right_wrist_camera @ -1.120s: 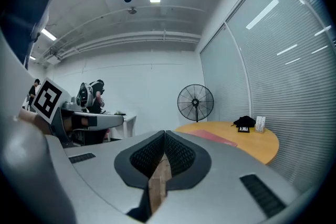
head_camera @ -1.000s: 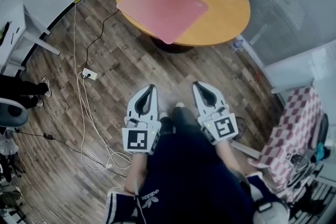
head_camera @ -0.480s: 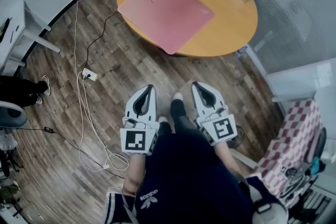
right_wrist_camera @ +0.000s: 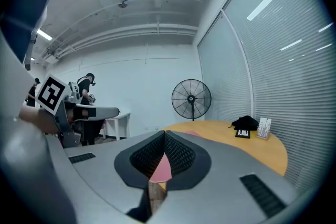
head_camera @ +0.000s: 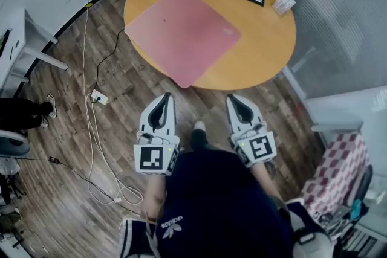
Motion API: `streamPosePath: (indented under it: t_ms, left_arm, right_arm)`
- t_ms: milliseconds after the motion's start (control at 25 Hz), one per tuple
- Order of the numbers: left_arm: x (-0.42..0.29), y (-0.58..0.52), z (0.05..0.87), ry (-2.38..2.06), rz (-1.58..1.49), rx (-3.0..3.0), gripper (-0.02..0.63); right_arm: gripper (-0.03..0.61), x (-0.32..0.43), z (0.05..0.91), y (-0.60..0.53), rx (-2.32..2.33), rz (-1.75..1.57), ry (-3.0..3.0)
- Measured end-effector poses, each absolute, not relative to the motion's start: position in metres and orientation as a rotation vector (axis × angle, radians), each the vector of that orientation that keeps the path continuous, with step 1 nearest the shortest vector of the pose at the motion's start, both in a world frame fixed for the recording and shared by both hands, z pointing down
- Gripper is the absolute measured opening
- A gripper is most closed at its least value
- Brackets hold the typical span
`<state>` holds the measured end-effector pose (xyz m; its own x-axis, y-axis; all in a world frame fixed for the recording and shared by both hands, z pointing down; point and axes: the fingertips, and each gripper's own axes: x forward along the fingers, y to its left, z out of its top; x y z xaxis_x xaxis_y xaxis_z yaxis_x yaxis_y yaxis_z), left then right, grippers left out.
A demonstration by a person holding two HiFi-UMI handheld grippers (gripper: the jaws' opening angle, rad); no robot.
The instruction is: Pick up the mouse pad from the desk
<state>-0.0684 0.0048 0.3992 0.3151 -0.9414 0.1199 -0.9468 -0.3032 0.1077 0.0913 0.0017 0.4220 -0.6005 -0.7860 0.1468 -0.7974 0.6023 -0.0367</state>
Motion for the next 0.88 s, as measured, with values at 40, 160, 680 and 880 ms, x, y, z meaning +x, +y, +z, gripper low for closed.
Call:
streamPosePath:
  t_ms: [40, 160, 680, 880]
  left_arm:
    - [-0.066, -0.001, 0.399, -1.762, 0.040, 2.406, 0.003]
    - [-0.060, -0.011, 0.402, -1.785, 0.035, 2.371, 0.003]
    - [-0.045, -0.048, 0.413, -1.729, 0.081, 2.381, 0.003]
    - [-0.052, -0.069, 0.413, -1.704, 0.083, 2.404, 0.003]
  right_arm:
    - [0.003, 0.095, 0.421, -0.006, 1.341, 0.148, -2.714]
    - [0.003, 0.106, 0.424, -0.021, 1.334, 0.157, -2.715]
    - [0.003, 0.143, 0.439, -0.043, 1.419, 0.188, -2.658]
    - [0.003, 0.142, 0.440, -0.058, 1.471, 0.212, -2.633]
